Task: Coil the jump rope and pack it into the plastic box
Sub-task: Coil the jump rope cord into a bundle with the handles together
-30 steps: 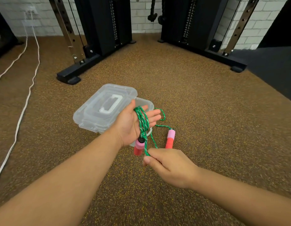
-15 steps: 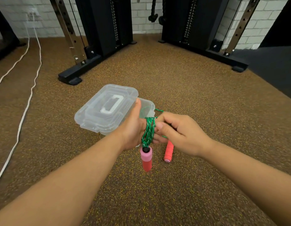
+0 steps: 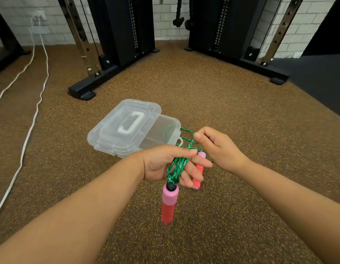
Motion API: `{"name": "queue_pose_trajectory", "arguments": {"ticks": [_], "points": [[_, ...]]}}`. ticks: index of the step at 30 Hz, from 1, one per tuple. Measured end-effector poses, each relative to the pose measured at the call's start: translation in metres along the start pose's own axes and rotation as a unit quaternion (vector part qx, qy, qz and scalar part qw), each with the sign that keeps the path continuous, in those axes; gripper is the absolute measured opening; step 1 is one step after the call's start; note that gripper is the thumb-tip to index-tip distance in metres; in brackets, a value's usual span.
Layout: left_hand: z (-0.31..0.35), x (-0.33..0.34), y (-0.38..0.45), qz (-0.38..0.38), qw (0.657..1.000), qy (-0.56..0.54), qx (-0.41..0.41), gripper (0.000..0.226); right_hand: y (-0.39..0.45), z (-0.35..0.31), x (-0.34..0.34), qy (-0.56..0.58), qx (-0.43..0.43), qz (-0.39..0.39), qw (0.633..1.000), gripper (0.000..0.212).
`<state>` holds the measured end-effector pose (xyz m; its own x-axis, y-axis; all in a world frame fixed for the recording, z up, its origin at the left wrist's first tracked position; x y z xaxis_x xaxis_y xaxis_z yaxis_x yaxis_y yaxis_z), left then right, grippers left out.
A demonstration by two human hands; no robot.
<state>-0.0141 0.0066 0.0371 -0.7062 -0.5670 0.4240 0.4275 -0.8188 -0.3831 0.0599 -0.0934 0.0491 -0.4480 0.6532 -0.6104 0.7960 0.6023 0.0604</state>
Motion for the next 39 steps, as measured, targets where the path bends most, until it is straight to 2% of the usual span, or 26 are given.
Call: {"name": "queue_pose_trajectory", "arguments": {"ticks": [4,7,12,16,21,23,25,27,30,33,39], "points": [[0.006,-0.011,-0.002,0.054,0.993,-0.075,0.068,0.035,-0.002,0.020,0.016,0.066,0.024,-0.011,0.997,0.026],[0.014,-0.028,-0.007,0.111,0.973,-0.140,0.144,0.033,-0.011,0.031,0.031,0.059,0.038,-0.017,0.997,0.026],[0.022,-0.048,-0.015,0.202,0.946,-0.137,0.214,0.036,-0.027,0.029,0.063,-0.044,0.064,-0.095,0.992,0.023],[0.022,-0.060,-0.019,0.245,0.922,-0.167,0.249,0.044,-0.038,0.006,0.084,-0.133,0.022,-0.171,0.976,0.024],[0.017,-0.064,-0.017,0.255,0.927,-0.174,0.215,0.061,-0.048,-0.032,0.082,-0.197,-0.054,-0.172,0.964,0.033],[0.014,-0.062,-0.013,0.247,0.938,-0.159,0.182,0.075,-0.049,-0.046,0.078,-0.195,-0.076,-0.161,0.964,0.038],[0.010,-0.057,-0.008,0.234,0.954,-0.124,0.141,0.090,-0.045,-0.059,0.071,-0.179,-0.089,-0.155,0.967,0.033],[0.006,-0.051,-0.004,0.215,0.966,-0.099,0.109,0.100,-0.038,-0.067,0.061,-0.137,-0.101,-0.139,0.976,0.023],[0.003,-0.046,-0.002,0.202,0.974,-0.077,0.068,0.105,-0.028,-0.068,0.044,-0.053,-0.088,-0.109,0.989,0.024],[0.005,-0.040,-0.002,0.182,0.980,-0.050,0.061,0.108,-0.022,-0.059,0.030,-0.018,-0.064,-0.087,0.994,0.023],[0.002,-0.031,0.000,0.135,0.989,0.053,0.040,0.109,-0.009,-0.045,0.008,0.162,-0.013,-0.067,0.984,0.025]]}}
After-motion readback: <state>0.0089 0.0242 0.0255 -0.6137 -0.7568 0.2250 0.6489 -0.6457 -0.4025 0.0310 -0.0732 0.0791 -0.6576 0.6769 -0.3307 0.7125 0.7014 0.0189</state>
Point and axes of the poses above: each hand's wrist, its own y-axis towards the middle knuckle, its own x-axis out of the palm, z = x × y, the point moved 7 cm from there along y, towards the middle knuckle, and after that the axes turned 13 degrees about -z, right-handed, at the moved point
